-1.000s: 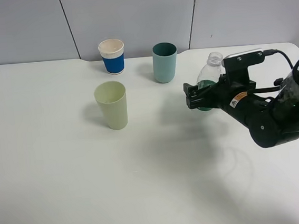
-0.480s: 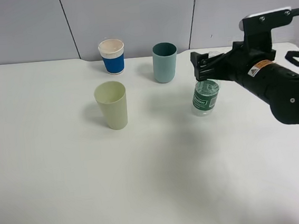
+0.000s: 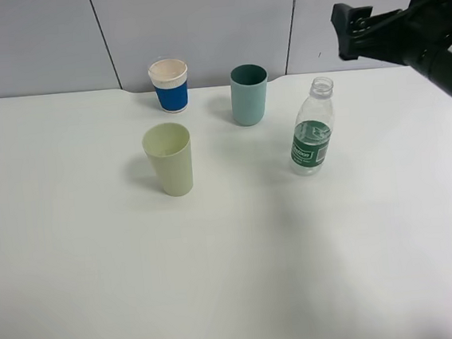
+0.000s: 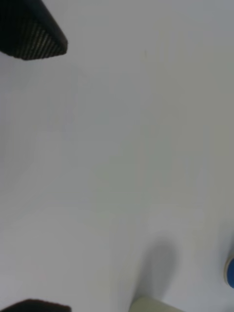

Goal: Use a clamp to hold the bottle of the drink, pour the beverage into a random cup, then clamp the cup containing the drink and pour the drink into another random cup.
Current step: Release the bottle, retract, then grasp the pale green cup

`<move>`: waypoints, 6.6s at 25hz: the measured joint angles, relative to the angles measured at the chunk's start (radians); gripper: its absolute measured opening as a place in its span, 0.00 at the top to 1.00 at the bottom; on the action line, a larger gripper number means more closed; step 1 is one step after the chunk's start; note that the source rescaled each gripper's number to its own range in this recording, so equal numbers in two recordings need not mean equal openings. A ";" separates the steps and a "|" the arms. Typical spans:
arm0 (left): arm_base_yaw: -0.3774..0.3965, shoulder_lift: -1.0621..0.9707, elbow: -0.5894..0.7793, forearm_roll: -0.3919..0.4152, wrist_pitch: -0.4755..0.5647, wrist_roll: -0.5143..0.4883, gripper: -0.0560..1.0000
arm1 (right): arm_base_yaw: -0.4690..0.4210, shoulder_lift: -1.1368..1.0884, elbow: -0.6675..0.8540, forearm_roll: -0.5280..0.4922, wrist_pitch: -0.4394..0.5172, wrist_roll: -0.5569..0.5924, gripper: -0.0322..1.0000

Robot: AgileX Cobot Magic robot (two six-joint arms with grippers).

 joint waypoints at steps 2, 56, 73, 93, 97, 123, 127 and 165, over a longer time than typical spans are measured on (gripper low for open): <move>0.000 0.000 0.000 0.000 0.000 0.000 0.00 | -0.042 -0.051 0.000 -0.027 0.058 -0.035 0.07; 0.000 0.000 0.000 0.000 0.000 0.000 0.00 | -0.284 -1.306 -0.029 -0.352 1.866 0.241 0.06; 0.000 0.000 0.000 0.000 0.000 0.000 0.00 | -0.284 -1.306 -0.027 -0.352 1.862 0.278 0.06; 0.000 0.000 0.000 0.000 0.000 0.000 0.00 | -0.328 -1.306 -0.027 -0.352 1.862 0.279 0.06; 0.000 0.000 0.000 0.000 0.000 0.000 0.00 | -0.328 -1.306 -0.027 -0.352 1.862 0.279 0.06; 0.000 0.000 0.000 0.017 0.000 -0.001 0.00 | -0.328 -1.306 -0.027 -0.352 1.862 0.279 0.06; 0.000 0.006 0.000 0.008 0.000 0.005 0.00 | -0.328 -1.306 -0.027 -0.352 1.862 0.279 0.06; -0.536 1.031 0.186 -0.017 -0.805 0.131 0.00 | -0.328 -1.306 -0.027 -0.352 1.862 0.279 0.06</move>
